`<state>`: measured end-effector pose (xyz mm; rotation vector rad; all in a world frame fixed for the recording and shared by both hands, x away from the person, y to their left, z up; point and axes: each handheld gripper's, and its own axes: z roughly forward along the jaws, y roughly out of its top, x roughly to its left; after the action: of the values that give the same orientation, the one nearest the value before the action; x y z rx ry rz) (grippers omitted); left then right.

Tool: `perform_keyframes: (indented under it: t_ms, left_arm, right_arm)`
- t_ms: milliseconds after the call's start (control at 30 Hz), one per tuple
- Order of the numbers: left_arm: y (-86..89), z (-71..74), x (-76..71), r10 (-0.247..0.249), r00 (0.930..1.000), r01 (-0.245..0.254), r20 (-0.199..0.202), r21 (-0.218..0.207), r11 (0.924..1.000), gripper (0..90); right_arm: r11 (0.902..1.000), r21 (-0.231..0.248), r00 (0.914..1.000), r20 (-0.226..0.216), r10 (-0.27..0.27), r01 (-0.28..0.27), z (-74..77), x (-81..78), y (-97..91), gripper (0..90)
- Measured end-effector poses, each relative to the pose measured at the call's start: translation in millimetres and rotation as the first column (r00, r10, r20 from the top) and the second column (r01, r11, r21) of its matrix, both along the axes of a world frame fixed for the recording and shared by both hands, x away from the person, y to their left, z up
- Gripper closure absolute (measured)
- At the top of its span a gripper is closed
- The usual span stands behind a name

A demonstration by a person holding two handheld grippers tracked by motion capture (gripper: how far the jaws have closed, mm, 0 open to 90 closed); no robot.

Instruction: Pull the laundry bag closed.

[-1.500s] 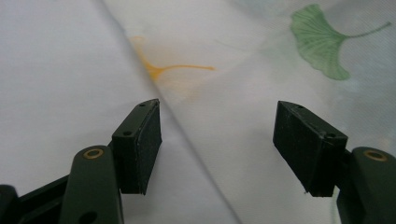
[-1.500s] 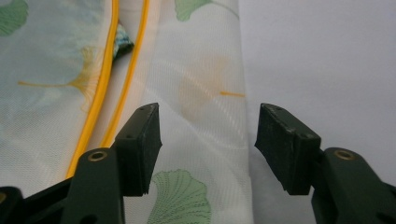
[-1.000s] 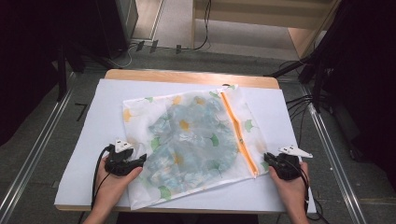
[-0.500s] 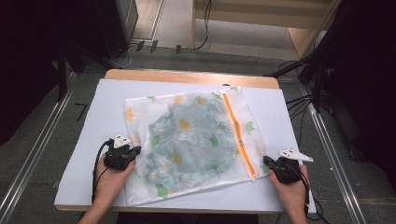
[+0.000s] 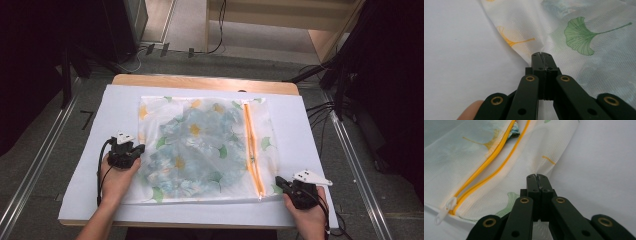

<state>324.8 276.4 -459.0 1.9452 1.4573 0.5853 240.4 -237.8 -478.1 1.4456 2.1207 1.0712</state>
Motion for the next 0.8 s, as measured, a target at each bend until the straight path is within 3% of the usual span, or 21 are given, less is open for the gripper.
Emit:
perform_keyframes:
  t_ms: [200, 333, 400, 467, 567, 700, 767, 800]
  left_arm:
    - [9.4, -1.5, 9.3, 0.038, 0.9993, -0.038, 0.002, -0.01, 0.9992, 90.0]
    - [8.9, -1.9, 8.4, 0.037, 0.9993, -0.037, 0.008, -0.006, 0.9993, 90.0]
    - [9.8, -0.5, 4.5, 0.048, 0.9986, -0.048, 0.024, -0.017, 0.9987, 90.0]
    - [10.0, 0.5, 2.3, 0.056, 0.998, -0.055, 0.031, -0.018, 0.9983, 85.1]
    - [9.3, 3.9, -6.9, 0.059, 0.9972, -0.057, 0.047, -0.033, 0.9978, 69.9]
    - [3.0, 11.5, -21.3, 0.033, 0.9967, -0.03, 0.074, -0.04, 0.9988, 61.1]
    - [-1.9, 16.0, -28.7, 0.022, 0.9957, -0.016, 0.09, -0.067, 0.9976, 59.4]
    - [-9.7, 18.8, -35.4, -0.007, 0.9949, 0.015, 0.101, -0.076, 0.997, 58.5]
  right_arm:
    - [0.9987, -0.014, 0.9987, -0.012, 0.05, -0.05, -2.9, -7.6, 16.8, 90.0]
    - [0.9988, -0.018, 0.9989, -0.008, 0.046, -0.046, -2.9, -8.1, 18.0, 90.0]
    - [0.9999, 0.003, 0.9998, 0.017, 0.01, -0.01, 1.1, -9.9, 14.2, 81.9]
    - [1.0, 0.004, 0.9996, 0.029, -0.001, 0.001, 2.8, -10.1, 11.9, 80.0]
    - [0.9989, 0.011, 0.9973, 0.059, -0.045, 0.045, 8.6, -11.1, 3.9, 75.5]
    - [0.9987, 0.029, 0.9968, 0.066, -0.045, 0.043, 13.2, -10.2, 2.7, 77.4]
    - [0.9992, 0.031, 0.9972, 0.07, -0.029, 0.027, 14.9, -8.3, 6.3, 78.8]
    - [0.9994, 0.033, 0.9978, 0.066, -0.009, 0.006, 16.2, -5.2, 14.1, 81.6]
